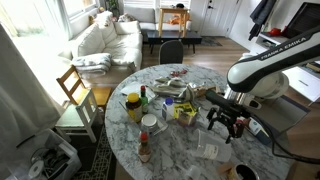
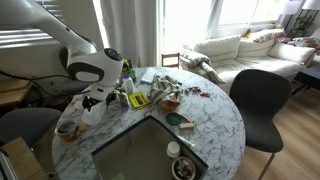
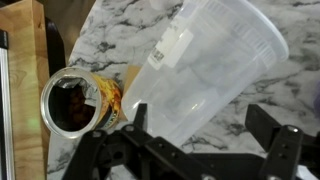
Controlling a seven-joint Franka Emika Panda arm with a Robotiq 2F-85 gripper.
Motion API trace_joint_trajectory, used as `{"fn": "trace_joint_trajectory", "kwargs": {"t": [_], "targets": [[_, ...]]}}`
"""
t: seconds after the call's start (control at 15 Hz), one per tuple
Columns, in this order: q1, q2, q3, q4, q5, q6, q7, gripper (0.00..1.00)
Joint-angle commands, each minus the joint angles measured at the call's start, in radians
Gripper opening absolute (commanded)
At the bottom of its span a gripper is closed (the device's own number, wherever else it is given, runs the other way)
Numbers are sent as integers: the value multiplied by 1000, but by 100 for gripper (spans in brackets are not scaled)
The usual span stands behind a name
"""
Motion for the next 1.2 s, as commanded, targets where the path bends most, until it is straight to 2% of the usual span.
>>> {"fn": "trace_joint_trajectory", "kwargs": {"t": [0.0,0.33,0.53,0.8,1.13], "targets": [[-13,16,-8,-18,105,-14,80,100],[-16,52,-14,-20,230,-38,205,100],[-10,66,-17,-20,256,-31,275,100],[-9,74,-18,-14,228,-66,325,100],[-7,97,-21,0,186,-150,311,100]]}}
